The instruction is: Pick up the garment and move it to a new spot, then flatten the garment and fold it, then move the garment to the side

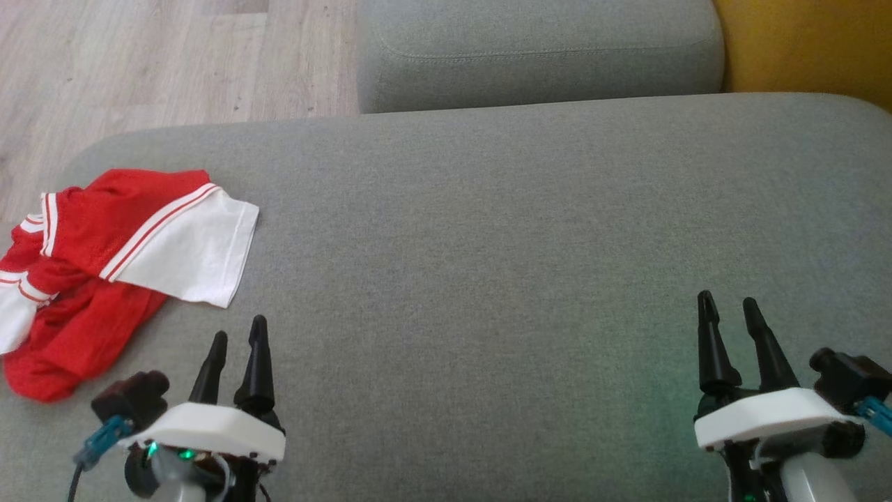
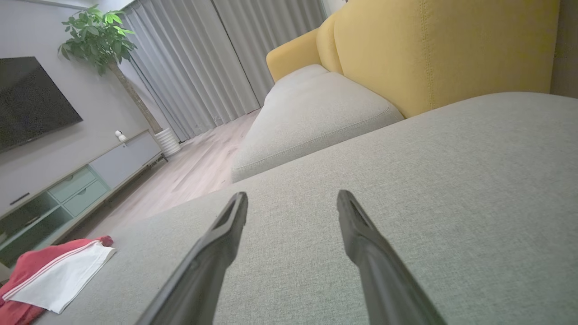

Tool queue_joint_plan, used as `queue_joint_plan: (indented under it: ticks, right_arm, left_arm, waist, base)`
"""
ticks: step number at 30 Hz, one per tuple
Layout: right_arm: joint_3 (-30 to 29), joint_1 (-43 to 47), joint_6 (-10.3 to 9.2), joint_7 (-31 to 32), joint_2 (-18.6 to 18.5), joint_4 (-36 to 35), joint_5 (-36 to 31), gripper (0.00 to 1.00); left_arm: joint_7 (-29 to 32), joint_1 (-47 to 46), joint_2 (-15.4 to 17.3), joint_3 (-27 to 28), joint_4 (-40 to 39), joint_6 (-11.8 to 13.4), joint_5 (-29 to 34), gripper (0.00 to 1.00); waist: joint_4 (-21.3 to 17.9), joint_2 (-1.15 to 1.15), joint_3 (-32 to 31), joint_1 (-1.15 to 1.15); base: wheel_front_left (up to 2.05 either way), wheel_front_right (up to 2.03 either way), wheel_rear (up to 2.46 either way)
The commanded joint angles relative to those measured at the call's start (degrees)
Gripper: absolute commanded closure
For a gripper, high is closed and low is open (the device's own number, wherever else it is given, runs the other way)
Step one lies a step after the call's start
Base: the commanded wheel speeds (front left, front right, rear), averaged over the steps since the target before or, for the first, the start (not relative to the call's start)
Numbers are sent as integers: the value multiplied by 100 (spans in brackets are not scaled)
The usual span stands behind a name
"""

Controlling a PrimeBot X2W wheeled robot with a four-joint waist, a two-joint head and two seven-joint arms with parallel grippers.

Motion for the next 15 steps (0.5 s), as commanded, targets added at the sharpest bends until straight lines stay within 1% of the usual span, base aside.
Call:
queue_joint_plan:
  ticks: [1,15]
  right_arm:
    - [119,-93,-3,-92,-103,-199,-217,0]
    - [90,-72,-4,-328,-99,-153,-1235,0]
  left_arm:
    - [-113,-170,82,109,-210,27,216,0]
    - [-348,-161,84,52,-236,60,1254,0]
  waist:
    - [3,0,3,0]
    - [35,0,6,0]
  base:
    - [0,0,0]
    - [0,0,0]
